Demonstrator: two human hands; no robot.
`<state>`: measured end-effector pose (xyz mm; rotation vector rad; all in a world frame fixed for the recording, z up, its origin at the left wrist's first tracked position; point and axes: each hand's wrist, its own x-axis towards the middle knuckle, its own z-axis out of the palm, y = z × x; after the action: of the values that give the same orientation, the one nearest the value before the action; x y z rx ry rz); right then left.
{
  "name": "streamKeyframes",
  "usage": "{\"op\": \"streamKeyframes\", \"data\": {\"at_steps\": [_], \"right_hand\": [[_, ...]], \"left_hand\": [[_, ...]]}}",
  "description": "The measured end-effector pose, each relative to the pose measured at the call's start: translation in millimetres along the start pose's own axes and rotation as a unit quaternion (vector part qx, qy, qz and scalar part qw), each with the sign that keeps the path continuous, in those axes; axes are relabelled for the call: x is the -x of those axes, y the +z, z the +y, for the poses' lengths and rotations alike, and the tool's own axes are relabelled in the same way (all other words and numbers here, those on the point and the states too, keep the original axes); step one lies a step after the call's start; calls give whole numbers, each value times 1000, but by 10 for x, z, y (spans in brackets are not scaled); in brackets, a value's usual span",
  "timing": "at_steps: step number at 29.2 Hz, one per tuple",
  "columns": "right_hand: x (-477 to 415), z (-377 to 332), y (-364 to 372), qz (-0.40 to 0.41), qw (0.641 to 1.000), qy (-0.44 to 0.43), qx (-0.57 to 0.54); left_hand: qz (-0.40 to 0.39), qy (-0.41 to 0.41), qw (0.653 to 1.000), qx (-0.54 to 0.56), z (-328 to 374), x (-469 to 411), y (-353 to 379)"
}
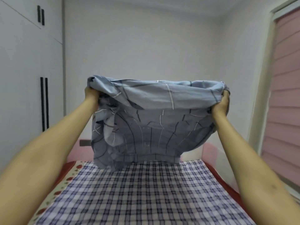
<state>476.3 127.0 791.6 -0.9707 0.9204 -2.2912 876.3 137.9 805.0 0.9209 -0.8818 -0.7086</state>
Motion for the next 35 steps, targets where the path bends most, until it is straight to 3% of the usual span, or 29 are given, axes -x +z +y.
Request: {"op": "streamKeyframes", "data": {"at_steps": [1,3,9,14,17,21,26,28,31,35], "right_hand": [[47,99,-101,12,1000,8,15],[185,257,-339,16,999,45,20],[523,670,-812,40,995,82,34],[965,1175,-1215,57,983,150,92],[1305,1455,-1459,54,971,188,137],[1820,1918,-1792,-8,946,215,242],[2305,2348,-2261,-99,896,233,366],[2525,2581,-2440,-160,857,235,430],[2788,2846,-2698,-167,823,269,472],[3170,3200,-2904,-192,783,316,500]], "left_hand": [[-26,-7,1000,-1,-100,45,-77],[-1,29,998,-51,-300,208,-204],[20,6,976,-215,-860,551,-582],[-29,-29,927,-372,-1518,768,-1014],[-59,-61,907,-412,-2007,952,-1301],[-87,-133,873,-460,-2745,1242,-1814],[-160,-101,849,-494,-3165,1754,-2289],[-190,-112,817,-532,-3474,1877,-2537],[-219,-160,760,-590,-4000,1976,-2937],[-307,-135,668,-664,-4497,2360,-3342]]}}
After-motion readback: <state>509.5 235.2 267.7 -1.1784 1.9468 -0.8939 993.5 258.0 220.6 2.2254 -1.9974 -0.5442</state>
